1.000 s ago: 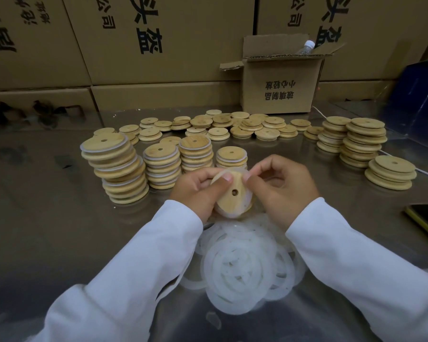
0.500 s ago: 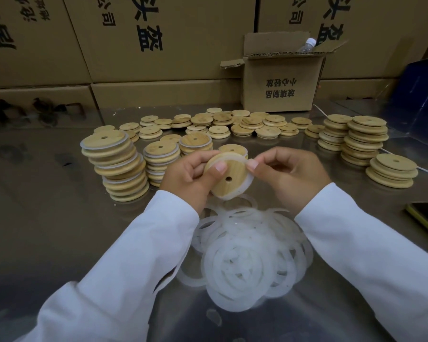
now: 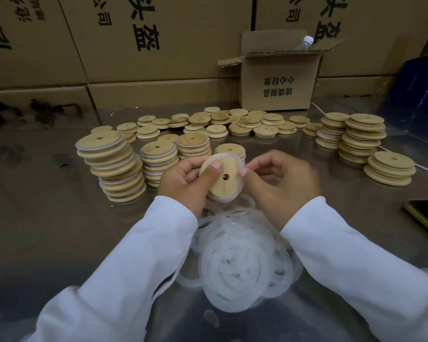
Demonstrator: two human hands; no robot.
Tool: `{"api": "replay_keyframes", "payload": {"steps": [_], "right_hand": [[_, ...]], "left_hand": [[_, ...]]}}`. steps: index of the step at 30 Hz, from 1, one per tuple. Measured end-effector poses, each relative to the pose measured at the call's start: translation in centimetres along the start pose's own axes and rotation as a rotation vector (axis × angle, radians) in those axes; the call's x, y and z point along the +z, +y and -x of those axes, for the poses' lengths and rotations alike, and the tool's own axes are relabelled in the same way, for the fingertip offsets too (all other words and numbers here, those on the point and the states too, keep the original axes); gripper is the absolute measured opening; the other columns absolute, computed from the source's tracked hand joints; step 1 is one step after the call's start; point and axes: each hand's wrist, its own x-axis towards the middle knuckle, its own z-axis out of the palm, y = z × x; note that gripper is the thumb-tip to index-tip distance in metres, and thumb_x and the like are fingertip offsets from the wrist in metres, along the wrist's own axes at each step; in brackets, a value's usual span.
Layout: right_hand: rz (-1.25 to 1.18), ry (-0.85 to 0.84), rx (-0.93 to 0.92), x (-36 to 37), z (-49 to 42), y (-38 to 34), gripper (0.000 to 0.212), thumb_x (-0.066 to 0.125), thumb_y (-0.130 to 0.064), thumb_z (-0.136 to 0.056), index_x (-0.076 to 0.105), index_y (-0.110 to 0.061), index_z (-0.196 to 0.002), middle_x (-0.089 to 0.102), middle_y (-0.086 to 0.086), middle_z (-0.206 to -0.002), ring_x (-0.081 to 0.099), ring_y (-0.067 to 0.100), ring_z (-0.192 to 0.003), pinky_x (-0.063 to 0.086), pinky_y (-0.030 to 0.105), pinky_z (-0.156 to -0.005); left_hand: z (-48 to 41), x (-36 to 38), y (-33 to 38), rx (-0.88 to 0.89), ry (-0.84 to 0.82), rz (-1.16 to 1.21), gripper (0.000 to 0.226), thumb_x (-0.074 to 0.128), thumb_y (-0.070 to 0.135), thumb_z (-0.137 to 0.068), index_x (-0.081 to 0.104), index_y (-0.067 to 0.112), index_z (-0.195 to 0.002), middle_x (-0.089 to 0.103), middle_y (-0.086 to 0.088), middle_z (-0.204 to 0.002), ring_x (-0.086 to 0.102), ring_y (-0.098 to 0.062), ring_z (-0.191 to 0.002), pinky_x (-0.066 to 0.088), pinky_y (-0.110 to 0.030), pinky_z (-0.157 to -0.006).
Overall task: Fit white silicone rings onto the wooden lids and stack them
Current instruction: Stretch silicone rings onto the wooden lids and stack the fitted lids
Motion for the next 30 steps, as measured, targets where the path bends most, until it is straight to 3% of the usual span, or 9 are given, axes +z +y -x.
{"api": "replay_keyframes", "payload": {"steps": [5,9,13,16,19,24,30], "right_hand": [[0.055,-0.022,0.014,-0.1,-0.1,0.1,0.010,0.068,-0.022,-0.078,0.064,-0.023,-0.069,0.066,-0.013,-0.069,0.060,-0.001,-0.068,0.048,0.009,-0.063],[0.154,-0.116,-0.047,-0.1,0.1,-0.1,0.014,0.066,-0.022,-0.081,0.062,-0.026,-0.068,0.065,-0.012,-0.073,0.059,-0.002,-0.074,0.042,0.005,-0.064],[0.177,-0.107,-0.053,-0.4,-0.5,-0.1,0.014,0.067,-0.017,-0.081,0.062,-0.021,-0.069,0.054,-0.012,-0.093,0.054,-0.003,-0.074,0.036,-0.002,-0.064],[0.176,-0.117,-0.044,-0.6,-0.9,-0.2,0.014,0.067,-0.017,-0.081,0.062,-0.021,-0.069,0.047,-0.013,-0.096,0.052,-0.004,-0.074,0.033,-0.005,-0.063],[0.150,-0.126,-0.013,-1.0,-1.1,-0.3,0.014,0.067,-0.018,-0.081,0.063,-0.024,-0.068,0.048,-0.017,-0.094,0.053,-0.003,-0.075,0.035,-0.003,-0.064],[0.057,-0.129,0.041,-1.1,-1.3,-0.6,0.019,0.067,-0.018,-0.081,0.062,-0.027,-0.064,0.055,-0.009,-0.097,0.057,0.004,-0.080,0.040,0.012,-0.070],[0.029,-0.177,0.077,-0.9,-1.1,-0.4,0.020,0.066,-0.017,-0.081,0.063,-0.025,-0.063,0.057,-0.008,-0.090,0.055,0.003,-0.076,0.041,0.012,-0.066]], "left_hand": [[-0.1,0.0,-0.2,-0.054,-0.091,-0.032,0.014,0.063,0.008,-0.082,0.067,0.022,-0.084,0.073,0.003,-0.073,0.069,-0.018,-0.073,0.057,-0.037,-0.070],[0.1,-0.2,-0.2,-0.014,-0.117,-0.132,0.013,0.064,0.011,-0.083,0.069,0.022,-0.079,0.072,0.001,-0.070,0.067,-0.014,-0.068,0.055,-0.025,-0.062],[0.1,-0.3,0.4,0.037,-0.137,-0.188,0.015,0.063,0.010,-0.084,0.068,0.024,-0.082,0.072,-0.004,-0.082,0.067,-0.020,-0.081,0.055,-0.040,-0.081],[0.2,-0.3,0.8,0.076,-0.135,-0.206,0.017,0.062,0.008,-0.084,0.067,0.024,-0.084,0.071,-0.004,-0.084,0.067,-0.020,-0.083,0.054,-0.041,-0.082],[0.1,-0.4,1.1,0.112,-0.157,-0.228,0.019,0.062,0.007,-0.084,0.066,0.026,-0.083,0.071,-0.002,-0.084,0.067,-0.015,-0.080,0.055,-0.034,-0.079],[0.1,-0.5,1.5,0.141,-0.184,-0.215,0.019,0.063,0.007,-0.083,0.065,0.026,-0.084,0.070,0.003,-0.081,0.066,-0.003,-0.070,0.053,-0.018,-0.068],[0.2,-0.8,1.1,0.094,-0.183,-0.207,0.021,0.063,0.007,-0.083,0.067,0.027,-0.081,0.071,0.002,-0.080,0.066,-0.012,-0.077,0.055,-0.030,-0.075]]}}
